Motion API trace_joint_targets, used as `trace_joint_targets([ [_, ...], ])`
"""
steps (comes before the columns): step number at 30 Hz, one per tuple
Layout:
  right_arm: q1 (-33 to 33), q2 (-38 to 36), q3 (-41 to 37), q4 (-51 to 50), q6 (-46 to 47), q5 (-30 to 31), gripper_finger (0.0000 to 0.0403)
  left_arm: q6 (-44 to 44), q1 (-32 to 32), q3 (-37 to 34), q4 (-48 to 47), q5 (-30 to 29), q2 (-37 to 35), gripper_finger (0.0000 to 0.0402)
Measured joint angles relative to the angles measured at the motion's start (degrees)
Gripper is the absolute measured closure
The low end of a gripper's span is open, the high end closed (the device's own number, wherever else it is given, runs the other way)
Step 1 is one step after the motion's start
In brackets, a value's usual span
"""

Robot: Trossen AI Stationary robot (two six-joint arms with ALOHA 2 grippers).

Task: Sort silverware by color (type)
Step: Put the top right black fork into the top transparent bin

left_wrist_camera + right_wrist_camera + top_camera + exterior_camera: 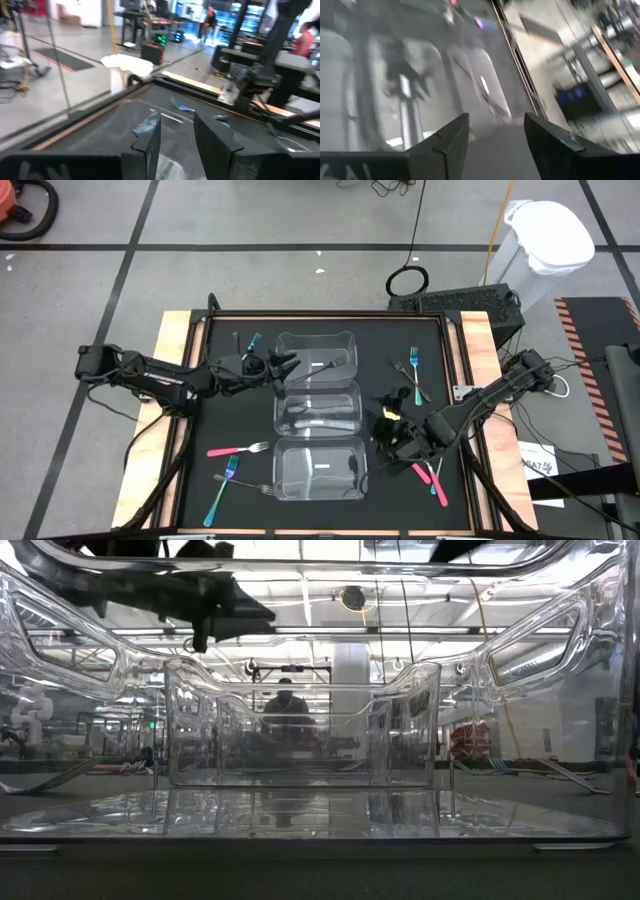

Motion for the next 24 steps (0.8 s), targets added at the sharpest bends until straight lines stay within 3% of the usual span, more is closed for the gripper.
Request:
trace_joint_targets([
  [6,-0.7,-0.3,0.0,-14.1,14.4,0.6,0.0218,-3.3,-2.6,0.0,-5.6,1.6,-1.5,0.0284],
  [9,-1.7,-1.4,-2.9,-15.5,18.1,6.1,0.0218,-3.5,-4.1,0.0,-8.1,1.7,-1.4,0.0284],
  [12,-3.4,-3.7,-7.9,-15.7,19.6,6.9,0.0218,-5.9,-5.2,0.0,-10.4,1.7,-1.4,0.0284],
  [16,-7.1,-9.7,-14.4,-11.5,18.5,0.1,0.0219,-6.3,-6.7,0.0,-10.8,1.8,-1.4,0.0284],
  [24,-16.4,-25.3,-31.5,14.7,1.9,-15.1,0.0254,-6.3,-7.2,0.0,-10.8,1.8,-1.4,0.0284],
])
